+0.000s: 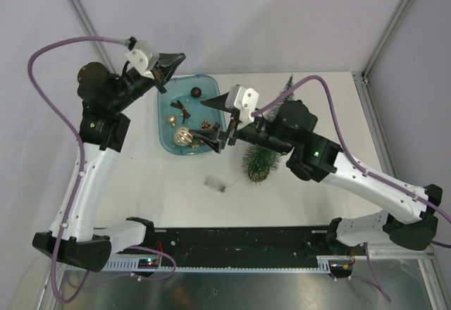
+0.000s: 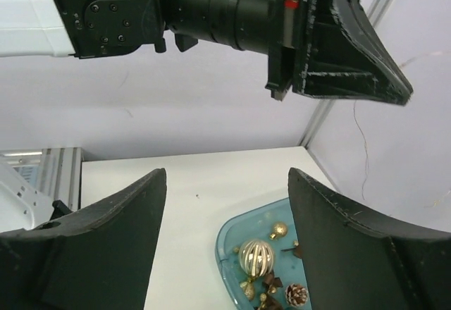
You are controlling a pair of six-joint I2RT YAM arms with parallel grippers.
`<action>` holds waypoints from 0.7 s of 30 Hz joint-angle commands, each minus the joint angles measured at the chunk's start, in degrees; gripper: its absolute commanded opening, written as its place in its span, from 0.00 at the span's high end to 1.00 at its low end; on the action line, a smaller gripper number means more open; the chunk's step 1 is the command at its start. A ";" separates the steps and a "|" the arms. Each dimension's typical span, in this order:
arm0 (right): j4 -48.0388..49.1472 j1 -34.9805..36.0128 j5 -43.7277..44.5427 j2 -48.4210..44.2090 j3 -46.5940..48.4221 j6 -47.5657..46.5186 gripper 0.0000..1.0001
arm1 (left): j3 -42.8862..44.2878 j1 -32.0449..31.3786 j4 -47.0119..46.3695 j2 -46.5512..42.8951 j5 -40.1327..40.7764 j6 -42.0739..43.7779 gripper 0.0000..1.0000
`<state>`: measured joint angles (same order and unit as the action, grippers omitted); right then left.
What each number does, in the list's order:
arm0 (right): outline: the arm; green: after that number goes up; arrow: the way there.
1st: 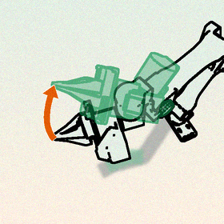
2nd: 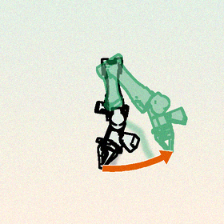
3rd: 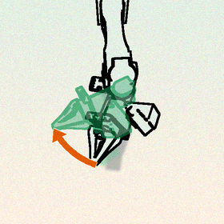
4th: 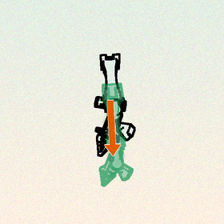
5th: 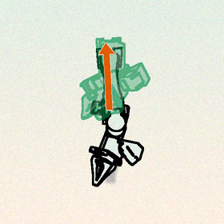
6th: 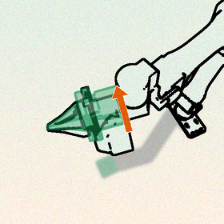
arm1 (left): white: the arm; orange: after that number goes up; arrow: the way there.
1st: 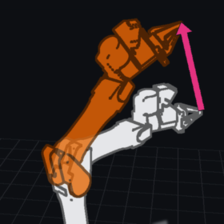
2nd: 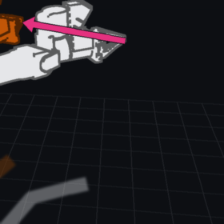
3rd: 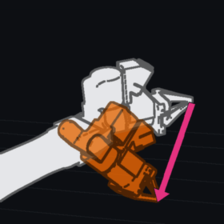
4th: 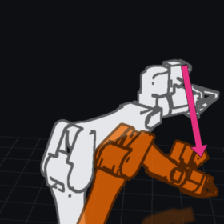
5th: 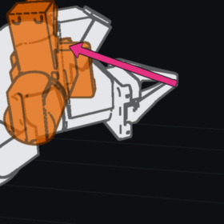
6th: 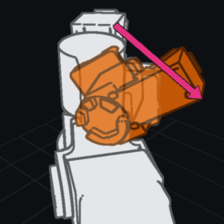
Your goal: Decorate the small christmas tree
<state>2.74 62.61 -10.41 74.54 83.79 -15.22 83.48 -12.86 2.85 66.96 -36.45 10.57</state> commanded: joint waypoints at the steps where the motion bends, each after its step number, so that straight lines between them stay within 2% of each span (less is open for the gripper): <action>1: 1.94 0.37 -0.83 -5.28 -0.08 0.91 0.26 | 0.53 0.29 -5.56 -5.01 -1.77 8.16 1.00; 8: 6.76 -3.88 -4.60 -9.89 0.77 5.75 0.26 | -6.99 0.08 -12.09 -12.21 -2.81 19.25 1.00; 14: 12.41 -12.24 -8.41 -11.10 2.51 13.77 0.26 | -12.06 -0.16 -15.65 -17.22 -3.25 24.27 1.00; 18: 15.33 -18.89 -10.63 -8.81 5.42 20.35 0.26 | -12.91 -0.29 -16.16 -18.71 -5.75 24.87 1.00; 21: 13.33 -22.53 -11.02 -4.64 9.92 23.00 0.26 | -13.17 -0.56 -16.33 -19.25 -7.52 25.54 1.00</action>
<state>14.17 43.99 -19.11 66.32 88.38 1.34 70.72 -12.99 -10.66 48.80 -41.04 33.23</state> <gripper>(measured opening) 0.742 0.006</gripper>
